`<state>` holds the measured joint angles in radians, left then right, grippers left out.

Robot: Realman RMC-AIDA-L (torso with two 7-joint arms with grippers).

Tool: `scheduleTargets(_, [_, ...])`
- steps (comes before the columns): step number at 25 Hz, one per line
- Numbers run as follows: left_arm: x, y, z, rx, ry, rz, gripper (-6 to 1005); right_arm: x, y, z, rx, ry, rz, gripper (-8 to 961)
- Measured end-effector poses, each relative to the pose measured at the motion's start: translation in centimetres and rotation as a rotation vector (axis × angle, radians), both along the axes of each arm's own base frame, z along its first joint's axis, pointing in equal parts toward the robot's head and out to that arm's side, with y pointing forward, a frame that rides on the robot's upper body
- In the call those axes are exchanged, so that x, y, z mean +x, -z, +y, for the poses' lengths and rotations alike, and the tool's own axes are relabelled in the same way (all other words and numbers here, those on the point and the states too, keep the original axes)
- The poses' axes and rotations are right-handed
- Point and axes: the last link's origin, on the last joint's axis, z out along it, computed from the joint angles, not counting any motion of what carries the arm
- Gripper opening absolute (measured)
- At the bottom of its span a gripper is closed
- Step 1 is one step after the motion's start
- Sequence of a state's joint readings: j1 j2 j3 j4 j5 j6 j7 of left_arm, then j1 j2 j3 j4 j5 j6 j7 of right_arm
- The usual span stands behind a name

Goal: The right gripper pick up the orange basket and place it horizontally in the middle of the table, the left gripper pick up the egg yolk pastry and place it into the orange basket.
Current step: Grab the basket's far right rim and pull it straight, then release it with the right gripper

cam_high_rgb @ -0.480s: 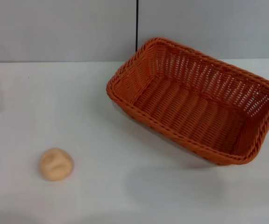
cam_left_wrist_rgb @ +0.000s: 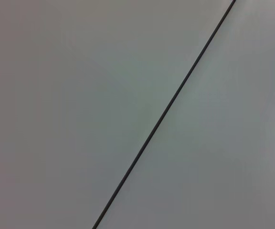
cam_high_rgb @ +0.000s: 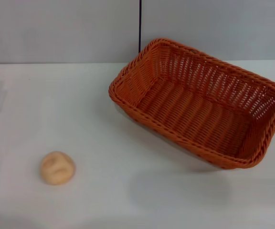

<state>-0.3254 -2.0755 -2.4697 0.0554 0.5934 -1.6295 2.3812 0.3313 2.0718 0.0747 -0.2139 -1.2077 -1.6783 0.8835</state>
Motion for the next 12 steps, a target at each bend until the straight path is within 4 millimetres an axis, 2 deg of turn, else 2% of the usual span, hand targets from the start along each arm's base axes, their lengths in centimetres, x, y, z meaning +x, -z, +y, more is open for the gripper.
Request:
scheduleTargets(6, [0.3,0.2,0.3,-0.027,0.027,0.006,854,0.0,-0.1,-0.4,0.065,-0.042,0.141,581])
scheduleTargets(9, [0.4,0.3,0.3,-0.037,0.034,-0.001,857,-0.5,-0.5,-0.5,0.034,-0.095,0.125,581])
scheduleTargets(12, [0.5,0.4,0.4,-0.044,0.039,-0.003,859,-1.5,-1.3,-0.2,-0.074,-0.179,0.014,582])
